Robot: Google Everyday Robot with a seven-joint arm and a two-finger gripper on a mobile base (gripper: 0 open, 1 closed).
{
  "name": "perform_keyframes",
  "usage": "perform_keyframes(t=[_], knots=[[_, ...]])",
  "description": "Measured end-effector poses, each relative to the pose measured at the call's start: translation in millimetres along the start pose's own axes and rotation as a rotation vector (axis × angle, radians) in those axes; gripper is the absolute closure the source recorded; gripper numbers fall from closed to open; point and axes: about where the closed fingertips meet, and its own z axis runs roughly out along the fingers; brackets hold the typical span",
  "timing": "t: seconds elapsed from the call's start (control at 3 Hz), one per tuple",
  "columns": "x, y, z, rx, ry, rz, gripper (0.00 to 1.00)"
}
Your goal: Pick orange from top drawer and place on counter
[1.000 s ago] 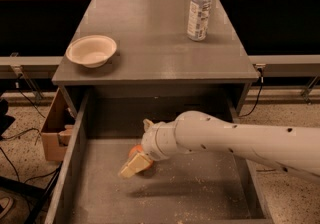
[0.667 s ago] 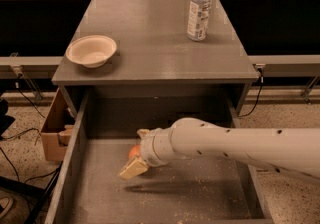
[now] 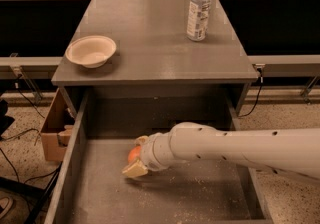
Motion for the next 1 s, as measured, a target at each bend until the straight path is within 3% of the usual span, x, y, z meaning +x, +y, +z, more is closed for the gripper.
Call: perform_keyframes(t=[0.33,0.67,1.0], knots=[[-1.6,-0.2,-1.7,0.000,0.000,0.000,0.87],[-16.5,-13.4,-20.1,-0.003,0.011,-0.013,1.00],[-72.5,-57.6,-88.9,0.053,-0.011,-0.030,1.00]])
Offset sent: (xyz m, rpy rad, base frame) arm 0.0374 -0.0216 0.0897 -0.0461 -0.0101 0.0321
